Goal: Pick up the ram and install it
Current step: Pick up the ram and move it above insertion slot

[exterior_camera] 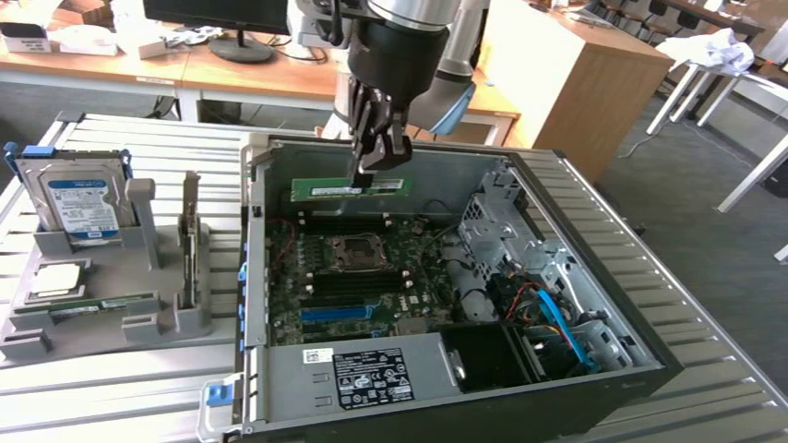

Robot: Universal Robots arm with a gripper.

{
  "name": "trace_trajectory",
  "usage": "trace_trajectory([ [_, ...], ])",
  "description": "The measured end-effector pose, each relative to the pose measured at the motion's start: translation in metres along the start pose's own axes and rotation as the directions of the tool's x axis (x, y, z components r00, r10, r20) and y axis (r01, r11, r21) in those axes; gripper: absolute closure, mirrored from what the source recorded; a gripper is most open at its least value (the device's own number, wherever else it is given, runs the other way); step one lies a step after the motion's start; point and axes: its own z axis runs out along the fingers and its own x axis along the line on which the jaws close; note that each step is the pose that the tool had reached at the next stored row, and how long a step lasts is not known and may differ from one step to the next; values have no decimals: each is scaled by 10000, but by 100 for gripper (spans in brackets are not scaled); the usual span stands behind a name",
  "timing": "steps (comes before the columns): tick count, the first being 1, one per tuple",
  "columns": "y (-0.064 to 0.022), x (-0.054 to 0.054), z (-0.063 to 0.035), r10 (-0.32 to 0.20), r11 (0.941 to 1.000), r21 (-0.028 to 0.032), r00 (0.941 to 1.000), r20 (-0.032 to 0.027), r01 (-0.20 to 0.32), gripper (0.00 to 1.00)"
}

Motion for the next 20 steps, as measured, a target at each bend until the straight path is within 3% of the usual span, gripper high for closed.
trace_trajectory([
  [20,-191,17,-6,0,10000,0,10000,0,0,88],
])
